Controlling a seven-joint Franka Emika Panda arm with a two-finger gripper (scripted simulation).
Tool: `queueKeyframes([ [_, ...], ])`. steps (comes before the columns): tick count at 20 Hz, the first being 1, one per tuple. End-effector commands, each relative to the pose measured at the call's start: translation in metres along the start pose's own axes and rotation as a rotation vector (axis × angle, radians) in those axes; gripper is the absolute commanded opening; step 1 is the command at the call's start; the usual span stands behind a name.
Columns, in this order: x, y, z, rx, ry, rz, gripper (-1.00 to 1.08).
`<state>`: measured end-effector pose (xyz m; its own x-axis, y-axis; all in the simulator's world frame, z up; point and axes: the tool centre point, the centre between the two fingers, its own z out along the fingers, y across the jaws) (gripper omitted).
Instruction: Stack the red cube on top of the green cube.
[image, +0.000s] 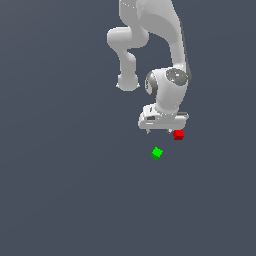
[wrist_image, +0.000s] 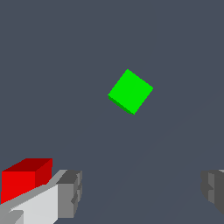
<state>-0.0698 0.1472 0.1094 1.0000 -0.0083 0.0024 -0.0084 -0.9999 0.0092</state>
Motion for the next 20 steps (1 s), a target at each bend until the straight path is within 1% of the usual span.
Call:
queueKeyframes([
  [1, -0.012, -0.03, 0.009, 0.002, -0.001, 0.001, 1.0],
  [6, -0.03, -0.079, 0.023, 0.006, -0.002, 0.002, 1.0],
  [11, -0.041, -0.112, 0.032, 0.008, -0.002, 0.003, 1.0],
  [16, -0.046, -0.13, 0.037, 0.009, -0.003, 0.003, 1.0],
  [20, -0.047, -0.132, 0.038, 0.009, -0.003, 0.001, 1.0],
])
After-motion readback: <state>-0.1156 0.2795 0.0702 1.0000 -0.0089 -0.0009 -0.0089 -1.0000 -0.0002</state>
